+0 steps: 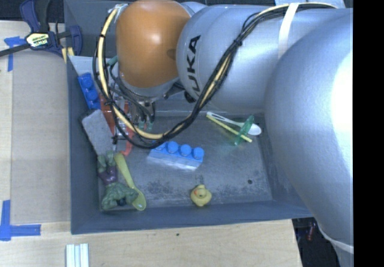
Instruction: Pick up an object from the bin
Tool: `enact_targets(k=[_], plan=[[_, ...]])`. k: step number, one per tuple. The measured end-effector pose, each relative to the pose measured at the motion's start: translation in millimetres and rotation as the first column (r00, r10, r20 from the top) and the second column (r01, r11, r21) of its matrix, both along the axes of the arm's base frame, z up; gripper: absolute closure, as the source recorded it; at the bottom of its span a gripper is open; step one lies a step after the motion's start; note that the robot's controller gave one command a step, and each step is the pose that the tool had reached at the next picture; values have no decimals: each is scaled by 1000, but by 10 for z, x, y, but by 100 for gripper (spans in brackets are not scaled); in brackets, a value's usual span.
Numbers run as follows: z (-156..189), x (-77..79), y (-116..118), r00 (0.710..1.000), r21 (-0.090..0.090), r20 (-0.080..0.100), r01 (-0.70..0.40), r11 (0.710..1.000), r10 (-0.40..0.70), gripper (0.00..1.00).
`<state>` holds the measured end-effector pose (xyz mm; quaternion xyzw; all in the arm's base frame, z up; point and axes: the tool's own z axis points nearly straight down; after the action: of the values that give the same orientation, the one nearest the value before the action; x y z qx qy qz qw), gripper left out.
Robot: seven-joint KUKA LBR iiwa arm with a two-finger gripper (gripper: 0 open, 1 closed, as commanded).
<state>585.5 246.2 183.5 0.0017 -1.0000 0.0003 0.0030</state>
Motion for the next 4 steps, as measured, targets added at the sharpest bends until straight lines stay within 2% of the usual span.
enact_targets(k=[1,2,3,4], plan=[[50,22,-17,1000,2,8,4,1000,-4,0],[108,-122,-715,1000,2,7,22,1000,-22,0],[-44,163,-925,964,3,14,-267,964,267,0],[-125,284,-949,946,4,13,-323,946,323,0]])
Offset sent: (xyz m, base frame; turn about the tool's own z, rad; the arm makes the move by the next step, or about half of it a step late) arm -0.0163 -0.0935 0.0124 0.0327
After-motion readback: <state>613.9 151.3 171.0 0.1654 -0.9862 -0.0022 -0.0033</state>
